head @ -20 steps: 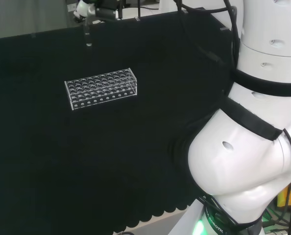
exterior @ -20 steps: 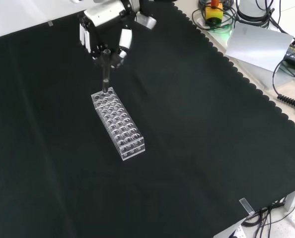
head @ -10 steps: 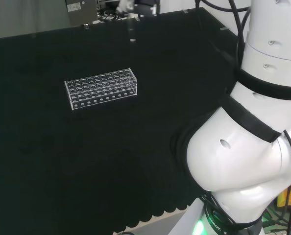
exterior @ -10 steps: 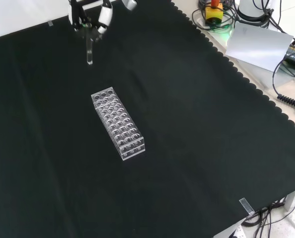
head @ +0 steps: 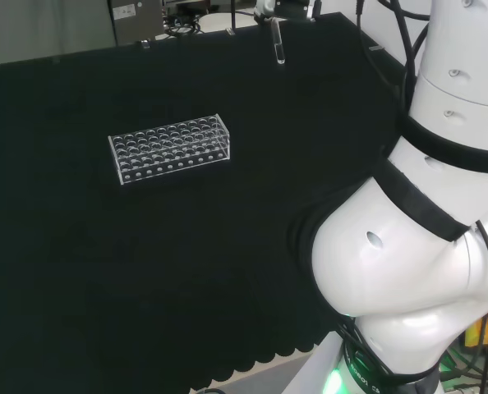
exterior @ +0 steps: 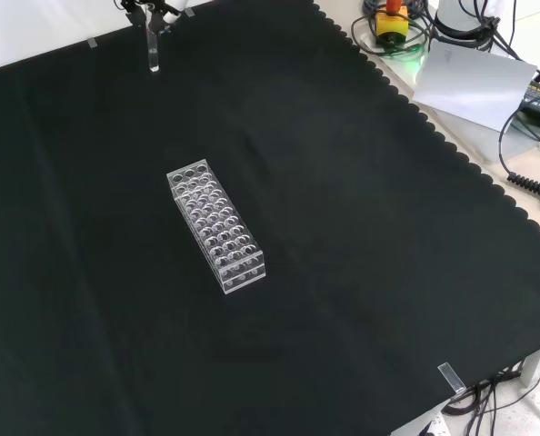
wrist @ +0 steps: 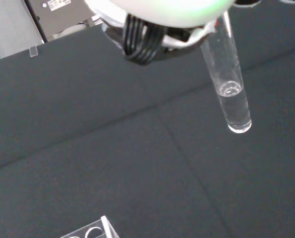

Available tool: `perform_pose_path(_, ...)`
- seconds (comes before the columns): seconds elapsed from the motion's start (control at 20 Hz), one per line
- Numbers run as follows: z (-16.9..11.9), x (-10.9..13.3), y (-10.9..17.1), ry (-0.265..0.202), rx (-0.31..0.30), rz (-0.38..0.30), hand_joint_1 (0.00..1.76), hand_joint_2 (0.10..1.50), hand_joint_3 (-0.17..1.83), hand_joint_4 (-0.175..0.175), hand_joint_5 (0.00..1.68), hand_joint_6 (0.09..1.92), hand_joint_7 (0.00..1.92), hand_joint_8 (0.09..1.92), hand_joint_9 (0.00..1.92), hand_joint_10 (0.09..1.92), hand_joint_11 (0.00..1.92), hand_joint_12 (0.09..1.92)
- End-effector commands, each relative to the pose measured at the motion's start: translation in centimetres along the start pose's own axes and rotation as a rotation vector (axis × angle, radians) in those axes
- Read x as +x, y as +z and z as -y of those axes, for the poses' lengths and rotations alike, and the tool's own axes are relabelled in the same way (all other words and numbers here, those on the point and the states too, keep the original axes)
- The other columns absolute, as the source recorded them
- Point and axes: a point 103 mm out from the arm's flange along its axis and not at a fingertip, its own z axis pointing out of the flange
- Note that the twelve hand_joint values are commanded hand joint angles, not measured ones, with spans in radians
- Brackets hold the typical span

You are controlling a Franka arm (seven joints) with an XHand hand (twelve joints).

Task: Shake the test tube.

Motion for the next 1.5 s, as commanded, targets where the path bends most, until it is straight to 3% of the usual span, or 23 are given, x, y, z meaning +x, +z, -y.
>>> perform_pose_path(0.05, 1.0, 3.9, 0.8, -0.072, 0.014, -0.035, 1.23, 0.67, 0.59, -0.175, 1.34, 0.52, 1.71, 0.52, 1.54, 0.68, 1.08, 1.05)
perform_pose_path(0.25, 2.3, 8.8, 2.1, -0.154, 0.044, -0.077, 1.23, 0.67, 0.59, -0.175, 1.34, 0.52, 1.71, 0.52, 1.54, 0.68, 1.08, 1.05)
perform_pose_path(0.5, 4.5, 14.4, 4.2, -0.215, 0.102, -0.146, 1.23, 0.67, 0.59, -0.175, 1.34, 0.52, 1.71, 0.52, 1.54, 0.68, 1.08, 1.05)
perform_pose_path(0.85, 6.7, 19.6, 5.0, -0.302, 0.137, -0.192, 1.23, 0.67, 0.59, -0.175, 1.34, 0.52, 1.71, 0.52, 1.54, 0.68, 1.08, 1.05)
perform_pose_path(1.0, 6.5, 19.7, 4.9, -0.311, 0.131, -0.183, 1.23, 0.67, 0.59, -0.175, 1.34, 0.52, 1.71, 0.52, 1.54, 0.68, 1.08, 1.05)
perform_pose_path(1.15, 5.6, 18.2, 4.5, -0.28, 0.119, -0.169, 1.23, 0.67, 0.59, -0.175, 1.34, 0.52, 1.71, 0.52, 1.54, 0.68, 1.08, 1.05)
perform_pose_path(1.5, 2.6, 10.4, 2.9, -0.151, 0.077, -0.14, 1.23, 0.67, 0.59, -0.175, 1.34, 0.52, 1.71, 0.52, 1.54, 0.68, 1.07, 1.05)
